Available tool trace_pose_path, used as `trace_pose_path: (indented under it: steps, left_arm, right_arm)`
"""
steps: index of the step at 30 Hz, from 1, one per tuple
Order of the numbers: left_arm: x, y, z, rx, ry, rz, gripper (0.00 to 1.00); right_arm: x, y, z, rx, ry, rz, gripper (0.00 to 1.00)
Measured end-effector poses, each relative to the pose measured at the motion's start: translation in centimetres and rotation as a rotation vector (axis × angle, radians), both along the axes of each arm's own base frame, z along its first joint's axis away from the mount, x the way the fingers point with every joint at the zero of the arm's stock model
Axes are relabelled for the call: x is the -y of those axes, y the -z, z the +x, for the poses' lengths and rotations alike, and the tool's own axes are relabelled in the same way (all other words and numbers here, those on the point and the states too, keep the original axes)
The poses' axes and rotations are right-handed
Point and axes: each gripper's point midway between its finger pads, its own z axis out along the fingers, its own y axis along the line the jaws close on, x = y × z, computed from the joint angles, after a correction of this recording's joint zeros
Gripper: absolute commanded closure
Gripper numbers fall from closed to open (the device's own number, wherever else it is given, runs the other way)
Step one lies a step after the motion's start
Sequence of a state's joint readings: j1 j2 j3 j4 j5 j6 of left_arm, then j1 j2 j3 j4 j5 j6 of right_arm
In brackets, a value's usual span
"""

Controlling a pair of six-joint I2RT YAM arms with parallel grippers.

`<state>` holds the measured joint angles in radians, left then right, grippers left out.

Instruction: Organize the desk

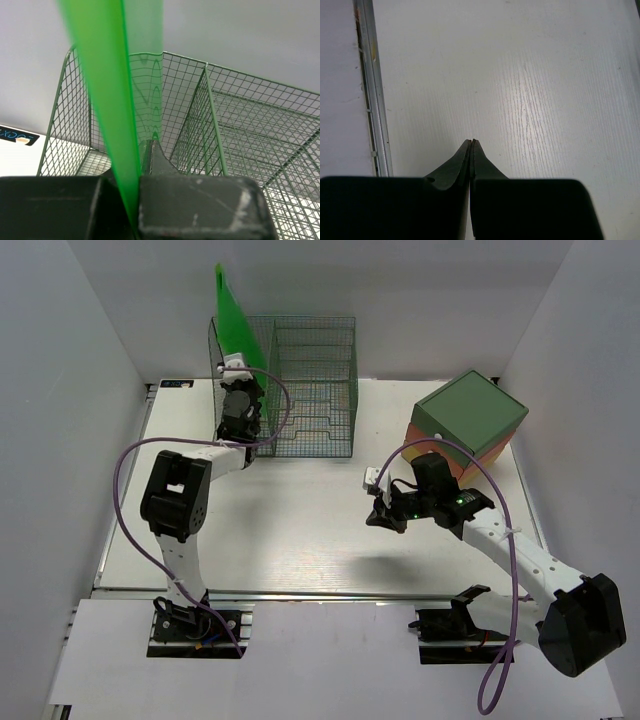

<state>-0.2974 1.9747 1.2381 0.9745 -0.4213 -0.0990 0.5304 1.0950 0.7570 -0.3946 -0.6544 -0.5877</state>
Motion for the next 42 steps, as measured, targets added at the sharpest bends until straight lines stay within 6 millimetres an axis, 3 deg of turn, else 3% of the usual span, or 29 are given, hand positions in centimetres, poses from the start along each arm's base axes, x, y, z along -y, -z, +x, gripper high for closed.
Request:
trace_pose_path:
  steps: [10, 15, 27, 42]
  left_arm:
    - [0.5, 0.9, -0.7, 0.004, 0.007, -0.015, 1.00]
    - [0.4, 2.2, -1.5, -0.009, 0.013, -0.015, 1.00]
    - [0.8, 2.1, -2.2, -0.015, 0.039, 0.031, 1.00]
    - [1.7, 1.5, -1.6, -0.047, 0.002, 0.090, 1.00]
  right_arm:
    - [0.0, 0.0, 0.0, 0.002, -0.002, 0.000, 1.00]
    - [0.0, 0.0, 0.0, 0.005, -0.005, 0.000, 1.00]
    - [0.0, 0.0, 0.0, 0.009, -0.008, 0.000, 1.00]
    - [0.0, 0.0, 0.0, 0.014, -0.014, 0.001, 1.00]
